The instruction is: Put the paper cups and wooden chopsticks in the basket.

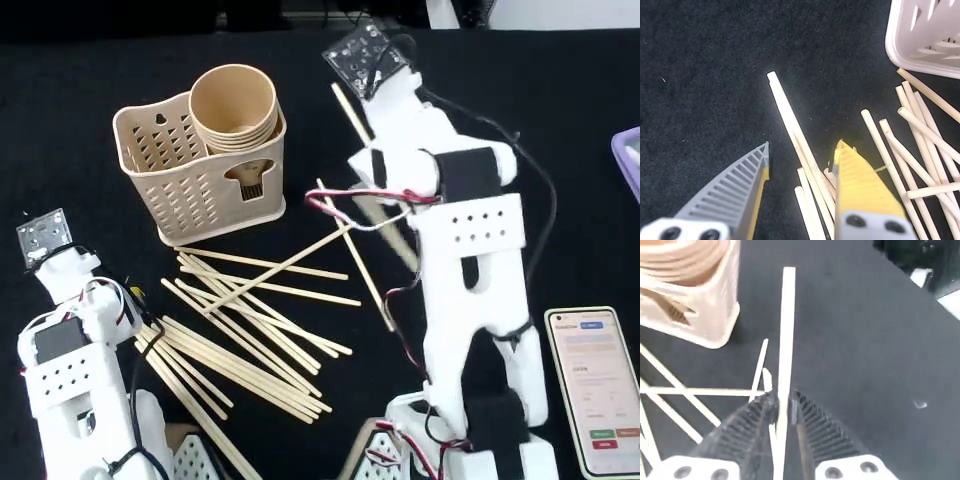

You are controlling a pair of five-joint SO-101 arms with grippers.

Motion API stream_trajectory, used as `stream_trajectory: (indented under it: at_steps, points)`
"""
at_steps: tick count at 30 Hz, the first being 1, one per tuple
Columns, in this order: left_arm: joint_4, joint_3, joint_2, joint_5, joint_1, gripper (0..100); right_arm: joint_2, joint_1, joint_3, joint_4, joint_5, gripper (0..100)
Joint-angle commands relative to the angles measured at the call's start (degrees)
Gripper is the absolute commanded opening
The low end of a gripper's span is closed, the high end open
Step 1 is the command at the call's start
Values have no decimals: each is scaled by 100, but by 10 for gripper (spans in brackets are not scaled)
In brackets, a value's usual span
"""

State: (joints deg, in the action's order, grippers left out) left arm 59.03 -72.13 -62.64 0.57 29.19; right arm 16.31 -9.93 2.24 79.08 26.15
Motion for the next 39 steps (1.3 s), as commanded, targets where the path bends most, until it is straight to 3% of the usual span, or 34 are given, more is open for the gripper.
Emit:
stream_trajectory:
  at_steps: [1,7,11,16,23,33,36,39]
  points:
    - [-26,92,-62,53,48,216,-84,-53,-338,-132,-132,10]
    - [-26,84,-62,53,48,216,-338,536,-1719,-1073,-88,10]
    - [-26,101,-62,53,48,216,-646,659,-2809,-1811,668,11]
    - [-26,92,-62,53,40,216,-1552,703,-3240,-3068,826,15]
    - [-26,66,-62,53,48,216,-2826,730,-2149,-2400,826,129]
    - [-26,92,-62,53,48,216,-3503,730,-1657,-2136,835,110]
    - [-26,84,-62,53,48,216,-3512,730,-1657,-2127,835,5]
    - [-26,84,-62,53,48,216,-3486,791,-1622,-1890,835,9]
